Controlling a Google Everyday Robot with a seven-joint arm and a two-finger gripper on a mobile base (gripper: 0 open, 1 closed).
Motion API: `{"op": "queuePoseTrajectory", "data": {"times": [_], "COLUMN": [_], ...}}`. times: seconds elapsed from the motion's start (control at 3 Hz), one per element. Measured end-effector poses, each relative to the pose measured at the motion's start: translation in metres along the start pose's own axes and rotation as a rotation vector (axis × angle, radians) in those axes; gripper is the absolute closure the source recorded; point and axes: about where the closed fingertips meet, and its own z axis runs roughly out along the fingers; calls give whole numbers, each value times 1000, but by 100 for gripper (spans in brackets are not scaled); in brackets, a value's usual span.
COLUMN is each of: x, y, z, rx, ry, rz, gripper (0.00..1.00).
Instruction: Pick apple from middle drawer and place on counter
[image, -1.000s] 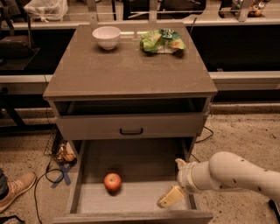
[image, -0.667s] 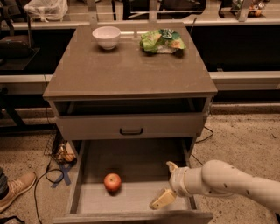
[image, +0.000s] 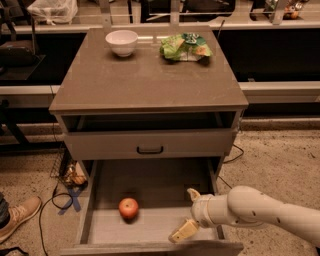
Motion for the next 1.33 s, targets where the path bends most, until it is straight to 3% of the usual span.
{"op": "queuePoseTrajectory", "data": {"times": [0.67,1.33], "x": [-34,-53], "y": [-18,-18], "z": [55,125], "rx": [-51,-130], "ry": [-101,-202], "rz": [-82,-168], "gripper": [0,0]}}
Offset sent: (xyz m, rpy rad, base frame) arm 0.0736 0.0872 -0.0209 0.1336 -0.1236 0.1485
